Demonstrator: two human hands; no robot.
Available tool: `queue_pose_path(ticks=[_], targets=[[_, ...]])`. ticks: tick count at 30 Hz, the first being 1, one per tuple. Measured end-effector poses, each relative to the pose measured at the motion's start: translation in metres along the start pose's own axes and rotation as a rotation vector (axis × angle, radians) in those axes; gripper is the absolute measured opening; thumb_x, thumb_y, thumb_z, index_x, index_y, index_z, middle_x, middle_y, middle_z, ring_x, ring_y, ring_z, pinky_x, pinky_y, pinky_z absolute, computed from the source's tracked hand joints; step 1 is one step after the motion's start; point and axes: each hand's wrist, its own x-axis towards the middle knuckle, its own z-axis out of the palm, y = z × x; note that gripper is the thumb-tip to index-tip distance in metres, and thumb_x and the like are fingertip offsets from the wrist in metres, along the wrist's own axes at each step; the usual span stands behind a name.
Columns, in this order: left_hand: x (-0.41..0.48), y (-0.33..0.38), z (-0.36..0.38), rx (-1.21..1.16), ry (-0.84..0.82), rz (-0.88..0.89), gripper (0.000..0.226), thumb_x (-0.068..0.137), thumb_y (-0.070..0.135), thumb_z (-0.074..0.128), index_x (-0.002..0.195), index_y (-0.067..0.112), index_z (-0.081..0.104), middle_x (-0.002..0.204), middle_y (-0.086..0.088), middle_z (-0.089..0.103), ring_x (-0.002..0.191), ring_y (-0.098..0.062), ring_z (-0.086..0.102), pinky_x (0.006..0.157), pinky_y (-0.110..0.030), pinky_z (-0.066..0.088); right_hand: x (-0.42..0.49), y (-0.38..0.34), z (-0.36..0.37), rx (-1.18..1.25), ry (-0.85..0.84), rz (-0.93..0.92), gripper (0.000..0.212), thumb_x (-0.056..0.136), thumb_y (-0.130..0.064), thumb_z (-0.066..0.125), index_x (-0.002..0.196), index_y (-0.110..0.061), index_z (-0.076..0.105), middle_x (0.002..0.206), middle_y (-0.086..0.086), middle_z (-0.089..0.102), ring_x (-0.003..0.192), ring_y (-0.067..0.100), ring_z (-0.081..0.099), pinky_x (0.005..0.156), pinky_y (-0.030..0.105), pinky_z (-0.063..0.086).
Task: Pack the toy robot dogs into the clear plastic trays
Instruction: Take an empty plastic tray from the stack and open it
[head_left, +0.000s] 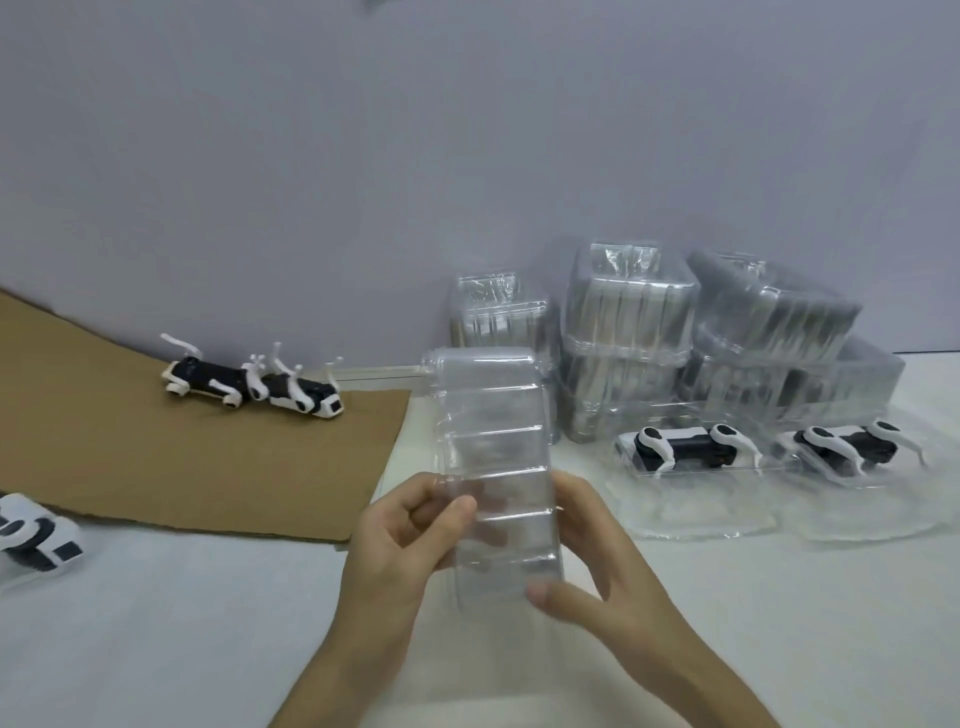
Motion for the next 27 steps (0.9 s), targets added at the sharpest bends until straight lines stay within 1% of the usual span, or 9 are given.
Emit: queue_pose_path(ticks=[3,6,8,10,12,15,18,22,27], targets=[[-0.005,-0.003,0.007,0.048,-0.030,-0.004,0.027,0.073,0.034,0.077,0.088,0.012,0.076,0.091,-0.016,0.077,0.079,-0.029,0.075,0.059,-0.032,0.058,0.003,-0.003,0.005,0.065,0.191,-0.017,0.060,0.080,-0.035,0.077,0.134,-0.026,0.052,0.129,0.002,0.067,0.121,0.022,0.063,0.101,0.042,0.050],[-0.011,-0.009,0.017,0.083,-0.081,-0.046,0.027,0.070,0.033,0.082,0.090,0.015,0.079,0.077,-0.005,0.075,0.072,-0.013,0.072,0.056,-0.024,0.055,0.004,-0.004,0.005,0.118,0.274,-0.013,0.042,0.080,-0.032,0.080,0.115,-0.024,0.058,0.111,0.005,0.074,0.104,0.022,0.072,0.086,0.029,0.057],[-0.013,-0.011,0.020,0.096,-0.107,-0.079,0.033,0.070,0.043,0.079,0.094,0.019,0.081,0.078,-0.015,0.072,0.075,-0.017,0.070,0.059,-0.025,0.055,0.004,-0.006,0.002,0.137,0.300,0.008,0.036,0.081,-0.031,0.079,0.110,-0.024,0.059,0.104,0.006,0.076,0.096,0.021,0.074,0.079,0.028,0.058],[-0.013,-0.010,0.019,0.079,-0.137,-0.110,0.040,0.075,0.047,0.076,0.103,0.018,0.081,0.097,-0.034,0.066,0.090,-0.040,0.069,0.066,-0.036,0.060,0.004,-0.007,0.000,0.161,0.285,0.021,0.035,0.083,-0.028,0.078,0.113,-0.025,0.060,0.107,0.009,0.075,0.101,0.027,0.073,0.087,0.041,0.058],[-0.013,-0.009,0.017,0.066,-0.160,-0.137,0.043,0.079,0.047,0.073,0.109,0.016,0.079,0.106,-0.033,0.067,0.102,-0.049,0.066,0.072,-0.048,0.061,0.004,-0.009,0.000,0.170,0.280,0.021,0.036,0.083,-0.026,0.077,0.116,-0.024,0.061,0.109,0.011,0.075,0.103,0.031,0.072,0.092,0.050,0.055],[-0.013,-0.006,0.016,0.016,-0.225,-0.163,0.040,0.086,0.042,0.068,0.112,0.013,0.077,0.111,-0.018,0.074,0.102,-0.036,0.071,0.070,-0.039,0.061,0.004,-0.008,0.000,0.178,0.274,0.023,0.036,0.084,-0.026,0.075,0.117,-0.027,0.062,0.109,0.010,0.074,0.103,0.030,0.071,0.092,0.048,0.056],[-0.012,-0.004,0.017,-0.027,-0.247,-0.189,0.040,0.087,0.040,0.067,0.112,0.010,0.077,0.112,-0.017,0.074,0.100,-0.032,0.073,0.069,-0.037,0.060,0.002,-0.007,-0.002,0.186,0.269,0.036,0.036,0.085,-0.025,0.073,0.119,-0.029,0.062,0.109,0.009,0.074,0.102,0.026,0.071,0.087,0.035,0.057],[-0.011,-0.005,0.017,-0.043,-0.241,-0.212,0.037,0.088,0.036,0.071,0.111,0.008,0.077,0.115,-0.016,0.073,0.097,-0.030,0.073,0.066,-0.039,0.060,0.002,-0.007,-0.002,0.190,0.253,0.046,0.040,0.086,-0.027,0.073,0.124,-0.027,0.061,0.113,0.009,0.073,0.107,0.030,0.069,0.092,0.040,0.056],[-0.014,-0.006,0.022,0.062,-0.124,-0.058,0.019,0.082,0.031,0.073,0.094,0.017,0.080,0.080,-0.004,0.074,0.079,-0.024,0.074,0.057,-0.035,0.060,0.001,-0.008,0.000,0.162,0.259,0.038,0.041,0.082,-0.034,0.077,0.120,-0.029,0.060,0.110,0.008,0.073,0.103,0.030,0.070,0.089,0.042,0.056]])
